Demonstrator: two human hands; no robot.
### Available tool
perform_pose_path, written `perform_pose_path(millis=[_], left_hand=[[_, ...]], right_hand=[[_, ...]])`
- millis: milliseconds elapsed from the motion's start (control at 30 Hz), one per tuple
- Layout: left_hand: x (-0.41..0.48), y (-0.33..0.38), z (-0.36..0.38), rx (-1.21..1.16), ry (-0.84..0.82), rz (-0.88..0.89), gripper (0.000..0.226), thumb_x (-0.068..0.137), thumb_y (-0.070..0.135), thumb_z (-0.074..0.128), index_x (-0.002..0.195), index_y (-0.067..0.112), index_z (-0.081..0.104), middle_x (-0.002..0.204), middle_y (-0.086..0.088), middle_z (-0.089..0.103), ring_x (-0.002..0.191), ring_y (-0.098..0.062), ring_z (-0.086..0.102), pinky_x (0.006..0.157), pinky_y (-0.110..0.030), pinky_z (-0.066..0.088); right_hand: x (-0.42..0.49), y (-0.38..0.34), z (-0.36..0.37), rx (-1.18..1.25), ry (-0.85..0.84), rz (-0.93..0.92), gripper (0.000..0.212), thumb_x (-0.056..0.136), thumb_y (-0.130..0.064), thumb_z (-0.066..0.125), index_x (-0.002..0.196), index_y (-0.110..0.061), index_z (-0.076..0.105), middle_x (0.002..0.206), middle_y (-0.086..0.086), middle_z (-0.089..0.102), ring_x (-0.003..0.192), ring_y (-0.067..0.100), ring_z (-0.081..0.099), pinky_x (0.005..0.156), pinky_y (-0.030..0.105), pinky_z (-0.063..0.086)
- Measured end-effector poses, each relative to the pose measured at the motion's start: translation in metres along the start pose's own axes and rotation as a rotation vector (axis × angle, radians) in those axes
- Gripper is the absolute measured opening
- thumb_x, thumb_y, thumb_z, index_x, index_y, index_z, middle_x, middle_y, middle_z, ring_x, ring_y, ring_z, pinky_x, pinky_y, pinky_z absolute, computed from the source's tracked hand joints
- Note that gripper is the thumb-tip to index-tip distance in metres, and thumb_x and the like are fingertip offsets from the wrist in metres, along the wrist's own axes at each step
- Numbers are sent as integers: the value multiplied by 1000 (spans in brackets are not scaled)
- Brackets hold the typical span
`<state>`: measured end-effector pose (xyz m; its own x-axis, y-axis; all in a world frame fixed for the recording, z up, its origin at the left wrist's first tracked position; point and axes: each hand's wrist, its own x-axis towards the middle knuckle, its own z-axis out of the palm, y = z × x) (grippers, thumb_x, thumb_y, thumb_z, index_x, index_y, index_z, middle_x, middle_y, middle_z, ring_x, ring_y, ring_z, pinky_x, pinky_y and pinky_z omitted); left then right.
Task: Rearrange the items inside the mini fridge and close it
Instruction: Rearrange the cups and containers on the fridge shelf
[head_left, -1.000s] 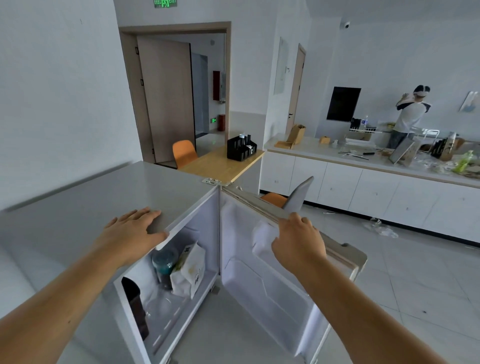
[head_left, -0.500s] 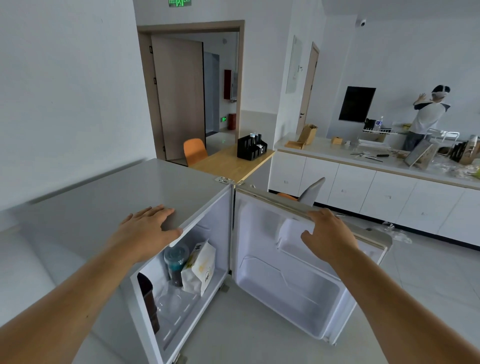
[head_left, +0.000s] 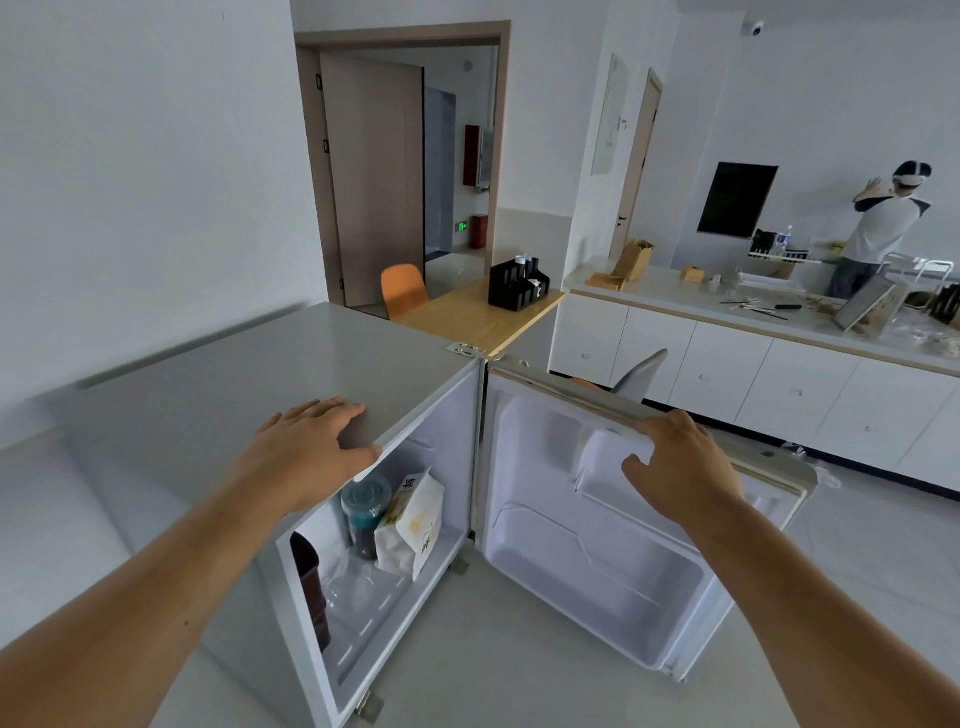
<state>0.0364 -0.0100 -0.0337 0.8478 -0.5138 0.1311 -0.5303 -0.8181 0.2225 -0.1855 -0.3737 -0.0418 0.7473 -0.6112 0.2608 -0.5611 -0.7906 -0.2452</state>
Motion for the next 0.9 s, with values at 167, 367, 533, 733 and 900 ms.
perform_pose_path(millis=[167, 367, 533, 733, 900], left_hand=[[-7, 8, -1, -17, 83, 5, 69, 91, 64, 58, 152, 31, 50, 158, 5, 51, 141, -24, 47, 113, -45, 41], [-25, 28, 4, 16, 137, 70, 54, 94, 49, 66, 142, 25, 59, 131, 3, 68, 110, -22, 61, 85, -36, 53], [-62, 68, 21, -8, 198, 172, 48, 92, 43, 71, 134, 21, 68, 138, 0, 69, 125, -25, 62, 103, -39, 48], [-108, 89, 77, -144, 131, 47, 50, 89, 63, 54, 126, 33, 69, 125, 9, 74, 104, -15, 70, 78, -26, 56], [-115, 83, 153, -386, -55, -239, 49, 85, 67, 56, 128, 45, 63, 140, 17, 64, 111, -5, 61, 77, -12, 42]], right_hand=[[0, 2, -2, 13, -26, -13, 59, 94, -41, 65, 148, -21, 51, 138, 6, 56, 123, 31, 56, 98, 45, 51], [-23, -8, 0, 29, 65, -159, 61, 96, -38, 63, 150, -19, 42, 148, 9, 53, 138, 33, 46, 111, 49, 45], [-49, -34, 15, 126, -57, -399, 54, 99, -43, 56, 149, -26, 47, 152, -2, 50, 142, 20, 41, 116, 41, 36], [-74, -59, 53, 252, -277, -507, 45, 97, -50, 56, 137, -30, 59, 140, -10, 58, 130, 14, 51, 105, 31, 44], [-77, -78, 102, 445, -477, -356, 31, 96, -47, 60, 123, -32, 66, 122, -10, 67, 101, 8, 61, 76, 20, 42]])
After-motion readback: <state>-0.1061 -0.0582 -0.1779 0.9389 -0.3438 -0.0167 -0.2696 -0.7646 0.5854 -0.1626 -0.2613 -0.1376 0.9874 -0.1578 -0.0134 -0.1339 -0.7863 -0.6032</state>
